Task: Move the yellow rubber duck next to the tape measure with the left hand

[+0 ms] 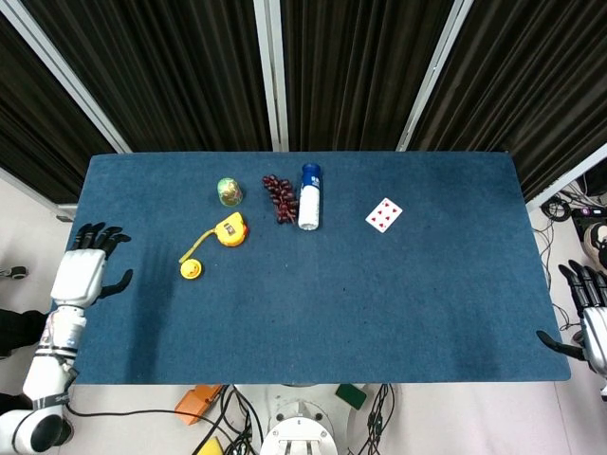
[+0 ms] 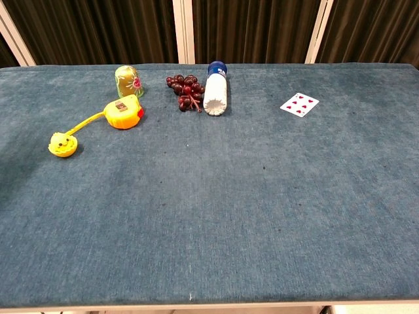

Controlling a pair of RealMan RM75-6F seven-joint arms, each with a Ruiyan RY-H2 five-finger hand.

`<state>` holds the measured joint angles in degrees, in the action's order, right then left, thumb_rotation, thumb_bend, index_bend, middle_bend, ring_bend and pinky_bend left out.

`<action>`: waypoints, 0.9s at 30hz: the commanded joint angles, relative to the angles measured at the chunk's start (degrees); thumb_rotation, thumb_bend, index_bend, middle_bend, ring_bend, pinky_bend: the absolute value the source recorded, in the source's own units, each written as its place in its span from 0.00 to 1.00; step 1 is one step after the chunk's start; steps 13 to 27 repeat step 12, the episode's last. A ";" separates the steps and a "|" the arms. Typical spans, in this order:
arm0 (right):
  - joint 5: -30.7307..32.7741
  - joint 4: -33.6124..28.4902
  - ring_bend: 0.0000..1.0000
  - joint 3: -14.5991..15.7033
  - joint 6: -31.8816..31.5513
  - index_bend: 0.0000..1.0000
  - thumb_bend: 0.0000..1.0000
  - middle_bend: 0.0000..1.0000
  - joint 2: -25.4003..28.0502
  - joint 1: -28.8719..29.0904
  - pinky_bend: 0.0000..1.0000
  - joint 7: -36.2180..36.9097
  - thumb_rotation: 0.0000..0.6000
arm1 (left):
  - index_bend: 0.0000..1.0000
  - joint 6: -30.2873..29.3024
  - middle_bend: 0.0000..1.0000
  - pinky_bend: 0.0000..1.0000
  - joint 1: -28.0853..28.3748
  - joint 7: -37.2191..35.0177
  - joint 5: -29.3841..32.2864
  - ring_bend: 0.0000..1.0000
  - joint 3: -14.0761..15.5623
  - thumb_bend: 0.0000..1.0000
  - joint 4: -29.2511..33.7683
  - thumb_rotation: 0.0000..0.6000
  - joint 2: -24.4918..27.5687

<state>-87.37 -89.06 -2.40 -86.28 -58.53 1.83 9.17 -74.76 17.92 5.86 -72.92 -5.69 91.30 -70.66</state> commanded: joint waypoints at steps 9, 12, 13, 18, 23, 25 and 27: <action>-1.31 -0.73 0.00 0.45 -1.31 0.00 0.20 0.08 -0.51 -0.58 0.11 -0.89 1.00 | 0.26 -17.13 0.15 0.01 -13.93 -4.35 -11.55 0.06 8.52 0.34 2.34 1.00 2.41; -1.44 -1.14 0.00 0.39 -1.44 0.00 0.20 0.08 -0.58 -0.56 0.11 -1.44 1.00 | 0.26 -18.13 0.15 0.01 -15.37 -4.59 -12.39 0.06 9.23 0.34 2.11 1.00 2.43; -1.44 -1.14 0.00 0.39 -1.44 0.00 0.20 0.08 -0.58 -0.56 0.11 -1.44 1.00 | 0.26 -18.13 0.15 0.01 -15.37 -4.59 -12.39 0.06 9.23 0.34 2.11 1.00 2.43; -1.44 -1.14 0.00 0.39 -1.44 0.00 0.20 0.08 -0.58 -0.56 0.11 -1.44 1.00 | 0.26 -18.13 0.15 0.01 -15.37 -4.59 -12.39 0.06 9.23 0.34 2.11 1.00 2.43; -1.44 -1.14 0.00 0.39 -1.44 0.00 0.20 0.08 -0.58 -0.56 0.11 -1.44 1.00 | 0.26 -18.13 0.15 0.01 -15.37 -4.59 -12.39 0.06 9.23 0.34 2.11 1.00 2.43; -1.44 -1.14 0.00 0.39 -1.44 0.00 0.20 0.08 -0.58 -0.56 0.11 -1.44 1.00 | 0.26 -18.13 0.15 0.01 -15.37 -4.59 -12.39 0.06 9.23 0.34 2.11 1.00 2.43; -1.44 -1.14 0.00 0.39 -1.44 0.00 0.20 0.08 -0.58 -0.56 0.11 -1.44 1.00 | 0.26 -18.13 0.15 0.01 -15.37 -4.59 -12.39 0.06 9.23 0.34 2.11 1.00 2.43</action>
